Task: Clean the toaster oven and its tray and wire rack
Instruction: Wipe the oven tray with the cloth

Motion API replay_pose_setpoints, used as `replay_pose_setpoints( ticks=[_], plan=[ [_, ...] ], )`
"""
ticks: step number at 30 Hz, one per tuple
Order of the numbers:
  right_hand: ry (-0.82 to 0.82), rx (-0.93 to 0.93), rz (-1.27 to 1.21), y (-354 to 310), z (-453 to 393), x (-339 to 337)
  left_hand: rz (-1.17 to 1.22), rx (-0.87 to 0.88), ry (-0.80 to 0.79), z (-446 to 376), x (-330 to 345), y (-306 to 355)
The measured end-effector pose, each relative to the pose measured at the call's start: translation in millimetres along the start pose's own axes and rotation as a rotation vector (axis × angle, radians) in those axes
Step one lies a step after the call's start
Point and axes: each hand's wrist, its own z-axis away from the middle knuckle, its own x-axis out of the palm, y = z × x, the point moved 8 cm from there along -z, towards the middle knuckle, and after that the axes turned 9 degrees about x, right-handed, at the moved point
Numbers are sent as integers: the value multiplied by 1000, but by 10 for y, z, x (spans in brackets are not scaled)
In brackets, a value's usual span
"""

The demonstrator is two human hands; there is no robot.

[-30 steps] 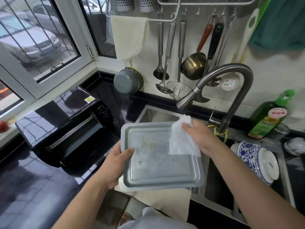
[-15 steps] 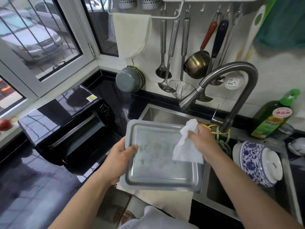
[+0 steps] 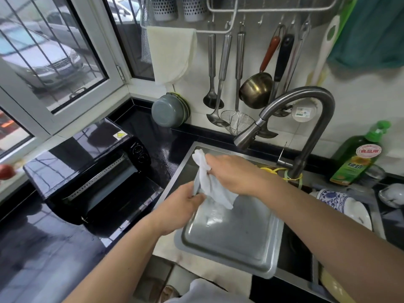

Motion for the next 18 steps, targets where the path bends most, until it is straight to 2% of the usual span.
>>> replay_pose_setpoints(
  ticks=[5, 6, 8, 10, 11, 14, 18],
  plan=[
    [-22, -45, -149, -52, 71, 1, -16, 27, -40, 22, -2, 16],
    [29, -56, -160, -108, 75, -10, -14, 36, -56, 24, 52, 43],
    [239, -59, -103, -208, 69, -46, -51, 36, -48, 8, 159, 30],
    [416, 81, -69, -147, 49, -69, -77, 15, 43, -23, 170, -42],
    [445, 188, -89, -21, 41, -48, -48, 24, 92, -37, 145, -62],
    [496, 372, -83, 416, 195, 54, 138, 36, 268, -5, -89, -99],
    [358, 437, 37, 944, 481, 439, 251, 56, 342, 129, -382, -196]
  ],
)
